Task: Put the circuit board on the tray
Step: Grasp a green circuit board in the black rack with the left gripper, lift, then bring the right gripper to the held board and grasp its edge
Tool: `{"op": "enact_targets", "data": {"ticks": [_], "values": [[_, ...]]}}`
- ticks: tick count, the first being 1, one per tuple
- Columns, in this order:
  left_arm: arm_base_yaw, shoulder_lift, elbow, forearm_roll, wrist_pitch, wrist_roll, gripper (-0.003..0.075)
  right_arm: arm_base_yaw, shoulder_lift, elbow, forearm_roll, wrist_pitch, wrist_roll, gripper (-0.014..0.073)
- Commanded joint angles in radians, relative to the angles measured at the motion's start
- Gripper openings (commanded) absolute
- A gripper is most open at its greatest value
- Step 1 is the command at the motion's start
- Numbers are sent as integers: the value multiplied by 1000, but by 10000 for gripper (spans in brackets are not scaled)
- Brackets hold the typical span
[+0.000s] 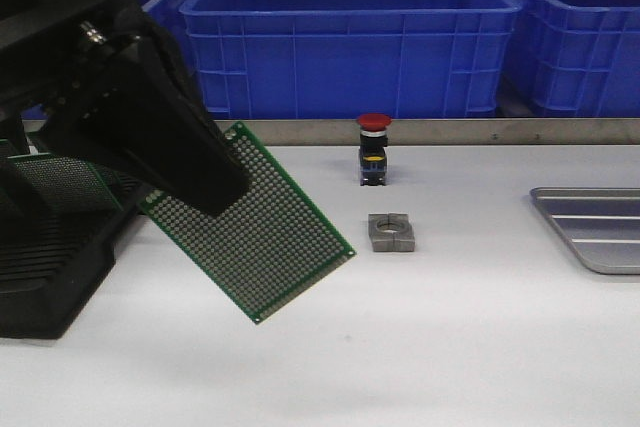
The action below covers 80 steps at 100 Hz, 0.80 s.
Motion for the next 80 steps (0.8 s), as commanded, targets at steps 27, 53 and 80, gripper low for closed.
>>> {"op": "enact_targets", "data": {"ticks": [27,53,80], "values": [[-9,-26,-28,-59,3,-1,-20,24,341,-204,203,-7,-283,445],[-9,-26,-28,-59,0,-1,-20,275,494,-276,448,-4,-597,453],[-9,-26,-28,-63,0,-1,-20,536,647,-277,709,-78,-1013,453]]}}
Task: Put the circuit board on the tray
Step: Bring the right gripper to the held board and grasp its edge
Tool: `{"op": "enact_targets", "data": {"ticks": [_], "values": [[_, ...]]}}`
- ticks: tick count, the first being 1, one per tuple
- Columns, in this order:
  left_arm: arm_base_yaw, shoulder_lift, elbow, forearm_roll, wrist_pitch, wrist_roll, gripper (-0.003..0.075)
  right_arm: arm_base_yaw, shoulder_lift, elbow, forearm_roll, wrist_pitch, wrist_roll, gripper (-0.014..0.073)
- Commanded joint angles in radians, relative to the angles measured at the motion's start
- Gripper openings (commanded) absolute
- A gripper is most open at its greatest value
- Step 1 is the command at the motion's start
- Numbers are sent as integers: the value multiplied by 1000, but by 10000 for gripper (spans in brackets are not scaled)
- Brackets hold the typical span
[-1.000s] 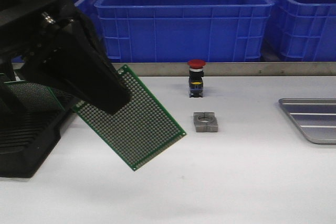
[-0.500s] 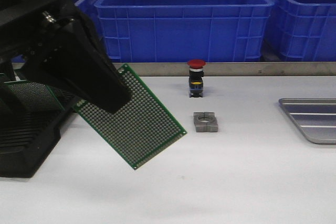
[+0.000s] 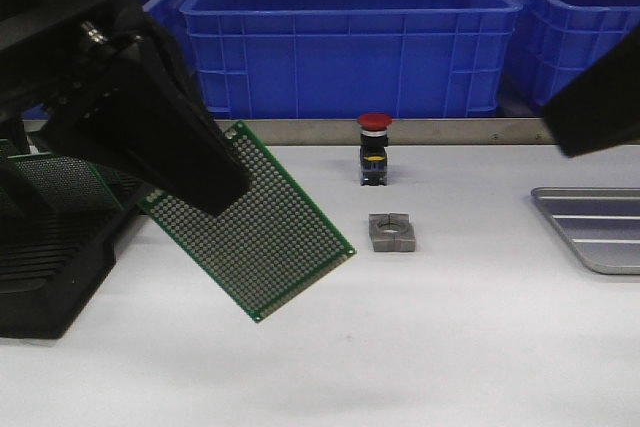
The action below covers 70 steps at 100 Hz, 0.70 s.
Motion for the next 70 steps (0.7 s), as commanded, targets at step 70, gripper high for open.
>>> {"op": "enact_targets", "data": {"ticks": [70], "values": [[-9,-26,-28,-63,4,-1,-20,224,466,-223,480,16,-541,453]]}}
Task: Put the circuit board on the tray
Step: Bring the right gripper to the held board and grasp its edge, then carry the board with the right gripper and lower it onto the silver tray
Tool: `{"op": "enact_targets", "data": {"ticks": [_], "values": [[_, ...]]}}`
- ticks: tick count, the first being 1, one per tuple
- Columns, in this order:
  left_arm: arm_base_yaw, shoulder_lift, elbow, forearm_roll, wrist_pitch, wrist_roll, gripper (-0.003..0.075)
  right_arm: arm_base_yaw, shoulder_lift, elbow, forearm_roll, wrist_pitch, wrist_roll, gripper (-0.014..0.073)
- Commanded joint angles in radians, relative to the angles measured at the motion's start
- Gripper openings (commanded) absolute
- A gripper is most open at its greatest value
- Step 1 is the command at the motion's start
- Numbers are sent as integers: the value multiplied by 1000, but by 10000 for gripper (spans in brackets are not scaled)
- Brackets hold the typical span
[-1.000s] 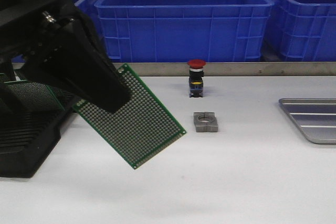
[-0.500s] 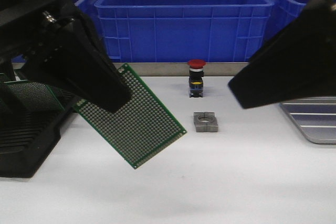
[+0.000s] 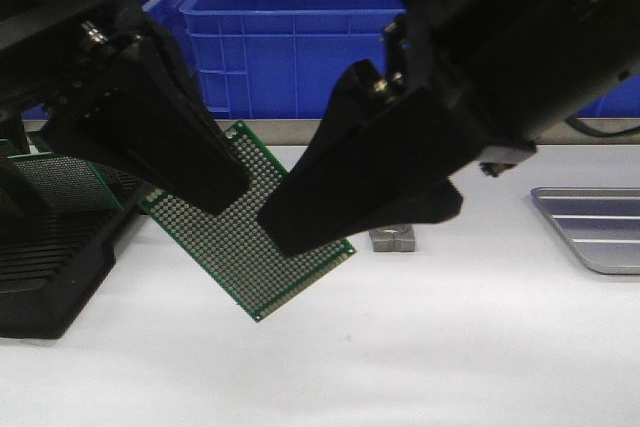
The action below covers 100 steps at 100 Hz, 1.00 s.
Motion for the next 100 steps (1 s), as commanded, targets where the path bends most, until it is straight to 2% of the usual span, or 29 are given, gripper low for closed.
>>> {"op": "enact_targets", "data": {"ticks": [1,9,24,35,42,54,61,76,100], "values": [[-9,-26,-28,-63,4,-1,-20,4,21,-59,37,42,-19,453],[-9,-26,-28,-63,4,-1,-20,4,42,-80,37,75,-26,391],[-9,-26,-28,-63,2,-1,-20,4,49,-94,37,87,-26,92],[-9,-26,-28,-63,2,-1,10,4,49,-94,37,87,-26,-74],[-7,-26,-30,-63,-1,-1,100,4,49,-94,37,89,-26,-66],[9,-35,-66,-29,-14,-3,309,3,49,-94,37,97,-26,-69],[32,-49,-89,-27,-19,-3,384,-16,49,-94,36,103,-25,-69],[76,-73,-128,-27,-9,-7,410,-142,48,-94,36,141,17,-69],[92,-83,-130,-27,5,-7,410,-498,49,-94,36,202,41,-69]]}}
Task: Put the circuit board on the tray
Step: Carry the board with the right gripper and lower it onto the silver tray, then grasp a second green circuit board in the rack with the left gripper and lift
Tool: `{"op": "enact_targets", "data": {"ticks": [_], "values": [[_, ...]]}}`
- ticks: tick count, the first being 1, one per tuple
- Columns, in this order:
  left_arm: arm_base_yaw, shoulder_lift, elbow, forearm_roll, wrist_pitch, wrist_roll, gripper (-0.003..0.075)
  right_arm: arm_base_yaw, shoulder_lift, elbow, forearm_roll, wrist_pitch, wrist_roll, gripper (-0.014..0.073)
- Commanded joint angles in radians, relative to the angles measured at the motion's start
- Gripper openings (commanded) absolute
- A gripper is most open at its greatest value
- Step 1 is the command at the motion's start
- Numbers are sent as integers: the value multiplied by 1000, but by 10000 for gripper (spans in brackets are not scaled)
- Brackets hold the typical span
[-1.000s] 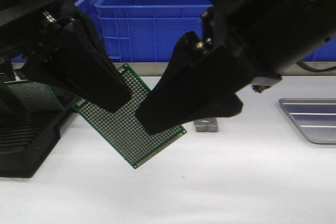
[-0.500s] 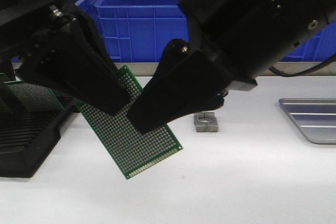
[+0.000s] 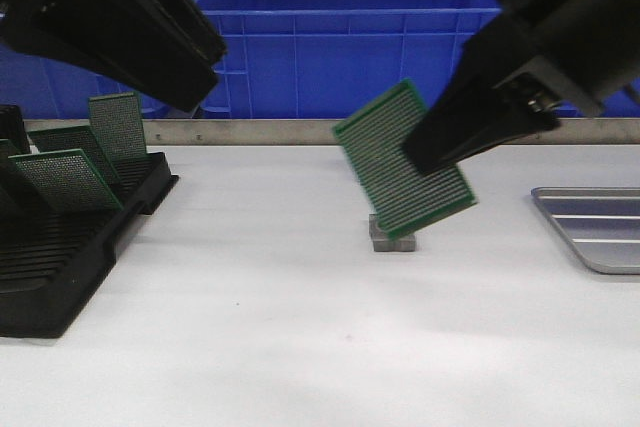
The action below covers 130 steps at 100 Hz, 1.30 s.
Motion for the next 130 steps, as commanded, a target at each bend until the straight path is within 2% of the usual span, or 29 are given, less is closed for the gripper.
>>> {"op": "enact_targets", "data": {"ticks": [1,10,28,51,65,70,75,87,94,99,118,130], "values": [[2,-34,-32,-50,5,-9,410,-127,-24,-34,39,15,3,-69],[2,-34,-32,-58,5,-9,410,-269,-12,-34,40,-53,3,-69],[2,-34,-32,-61,6,-9,408,-411,37,-34,40,-162,3,-69],[2,-34,-32,-79,7,-9,408,-461,151,-34,40,-267,3,-69],[2,-34,-32,-79,7,-9,408,-461,181,-34,56,-263,3,-57],[2,-34,-32,-79,7,-9,408,-461,182,-34,74,-263,3,-6],[2,-34,-32,-79,7,-9,408,-461,182,-34,92,-266,3,85],[2,-34,-32,-79,7,-9,408,-461,182,-40,95,-269,3,405],[2,-34,-32,-79,7,-9,405,-461,176,-47,95,-270,3,523],[2,-34,-32,-79,9,-9,405,-461,164,-51,95,-271,3,546],[2,-34,-32,-79,9,-9,385,-461,61,-52,95,-267,3,536],[5,-39,-37,-11,-29,-15,383,-461,-26,-52,95,-214,3,536]]}}
